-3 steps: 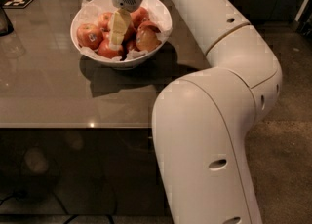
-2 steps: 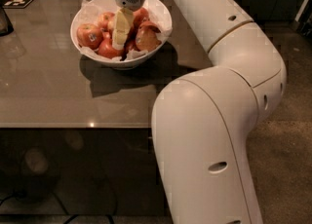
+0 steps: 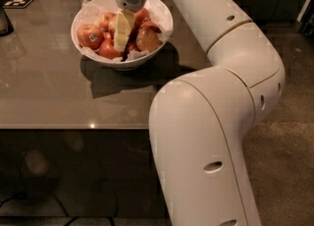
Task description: Pick apple from white bowl
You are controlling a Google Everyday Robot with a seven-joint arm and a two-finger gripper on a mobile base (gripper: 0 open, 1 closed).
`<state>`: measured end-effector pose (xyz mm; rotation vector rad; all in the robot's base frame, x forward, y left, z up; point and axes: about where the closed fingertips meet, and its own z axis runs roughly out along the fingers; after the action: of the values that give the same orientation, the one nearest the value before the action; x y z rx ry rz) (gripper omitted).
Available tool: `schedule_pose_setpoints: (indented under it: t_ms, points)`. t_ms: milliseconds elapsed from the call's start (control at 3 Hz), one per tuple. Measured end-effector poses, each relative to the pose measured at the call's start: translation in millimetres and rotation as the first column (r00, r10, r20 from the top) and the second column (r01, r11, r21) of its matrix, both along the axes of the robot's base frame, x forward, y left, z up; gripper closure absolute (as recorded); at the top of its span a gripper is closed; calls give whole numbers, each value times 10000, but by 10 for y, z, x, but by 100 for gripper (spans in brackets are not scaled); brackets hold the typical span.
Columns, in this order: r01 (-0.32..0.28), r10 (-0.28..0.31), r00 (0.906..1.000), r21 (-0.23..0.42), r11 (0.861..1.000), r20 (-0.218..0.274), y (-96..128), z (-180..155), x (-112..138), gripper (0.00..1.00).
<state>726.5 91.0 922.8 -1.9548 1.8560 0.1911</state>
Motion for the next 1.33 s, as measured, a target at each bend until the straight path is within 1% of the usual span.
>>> schedule_pose_setpoints:
  t_ms: [333, 667, 1000, 1333]
  points:
    - [290, -290, 9996, 89, 9995, 30, -67, -82, 65, 0]
    - [425, -427, 9991, 175, 9989, 75, -105, -116, 89, 0]
    - [425, -427, 9991, 175, 9989, 75, -105, -116, 89, 19]
    - [425, -427, 9991, 176, 9989, 75, -104, -116, 89, 43]
